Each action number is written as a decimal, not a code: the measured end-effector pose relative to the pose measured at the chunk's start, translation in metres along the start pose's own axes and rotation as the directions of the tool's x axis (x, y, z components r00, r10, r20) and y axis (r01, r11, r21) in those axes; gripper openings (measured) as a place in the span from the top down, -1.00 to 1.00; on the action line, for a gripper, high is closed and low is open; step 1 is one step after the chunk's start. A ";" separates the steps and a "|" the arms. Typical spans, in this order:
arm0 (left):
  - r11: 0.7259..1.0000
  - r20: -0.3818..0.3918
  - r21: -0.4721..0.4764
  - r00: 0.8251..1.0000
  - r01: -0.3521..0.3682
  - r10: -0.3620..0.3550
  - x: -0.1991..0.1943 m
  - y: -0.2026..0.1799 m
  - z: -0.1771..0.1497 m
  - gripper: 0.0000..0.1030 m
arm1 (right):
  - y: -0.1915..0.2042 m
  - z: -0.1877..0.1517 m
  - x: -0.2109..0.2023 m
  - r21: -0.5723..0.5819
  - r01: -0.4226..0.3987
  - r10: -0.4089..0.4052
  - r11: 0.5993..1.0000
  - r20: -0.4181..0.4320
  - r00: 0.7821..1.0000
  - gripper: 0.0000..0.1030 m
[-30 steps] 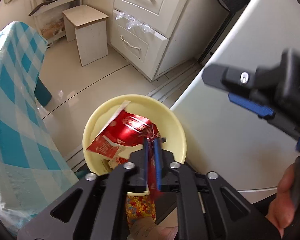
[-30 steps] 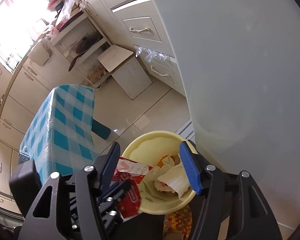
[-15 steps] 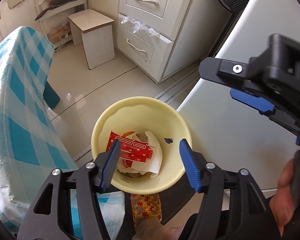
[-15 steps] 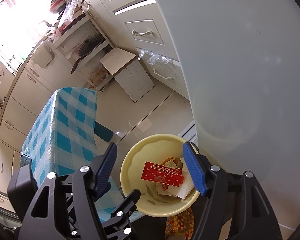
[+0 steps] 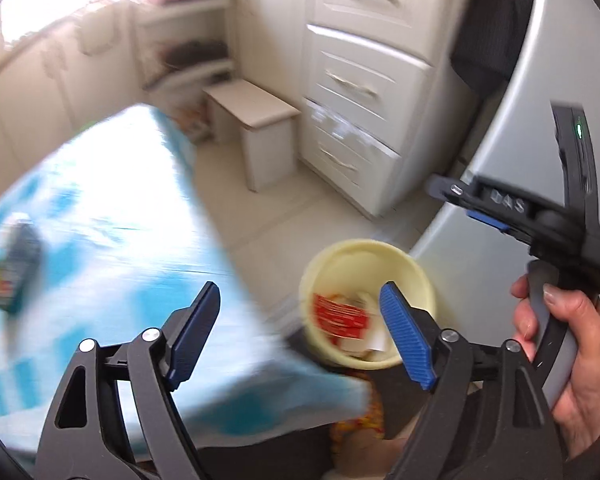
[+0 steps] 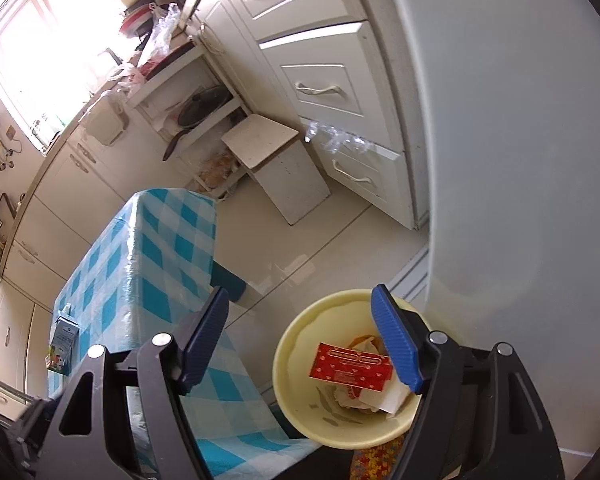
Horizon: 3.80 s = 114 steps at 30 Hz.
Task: Collect trash
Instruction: 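Move both grippers back over the table toward the milk carton and tissue, then grasp the milk carton with the left gripper while the right gripper grasps the crumpled tissue, then carry the carton and tissue to the yellow bucket and open both grippers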
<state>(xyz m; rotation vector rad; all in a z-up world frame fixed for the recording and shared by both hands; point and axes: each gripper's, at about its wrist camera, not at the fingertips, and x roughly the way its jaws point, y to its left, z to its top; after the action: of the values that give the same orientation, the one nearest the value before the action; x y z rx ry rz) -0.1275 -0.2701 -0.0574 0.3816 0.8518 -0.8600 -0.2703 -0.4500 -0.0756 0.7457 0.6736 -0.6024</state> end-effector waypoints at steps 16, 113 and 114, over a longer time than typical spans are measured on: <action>0.927 -0.083 0.023 0.924 -0.373 0.374 -0.013 0.268 0.014 -0.84 | 0.087 -0.020 0.021 -0.128 -0.063 0.060 0.990 -0.031 0.998 -0.43; 0.961 -0.075 -0.123 0.963 0.247 -0.257 0.048 -0.035 0.023 0.29 | -0.002 -0.008 0.028 -0.269 0.034 -0.099 0.963 -0.233 0.967 0.19; 0.963 -0.088 -0.133 0.965 0.235 -0.248 0.056 -0.041 0.022 0.29 | -0.004 -0.007 0.027 -0.270 0.047 -0.110 0.962 -0.222 0.969 0.12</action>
<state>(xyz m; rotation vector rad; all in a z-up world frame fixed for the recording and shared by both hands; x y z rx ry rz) -0.1291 -0.3370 -0.0866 0.2191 1.0577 -1.0147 -0.2578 -0.4541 -0.1006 0.5472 0.9868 -0.4881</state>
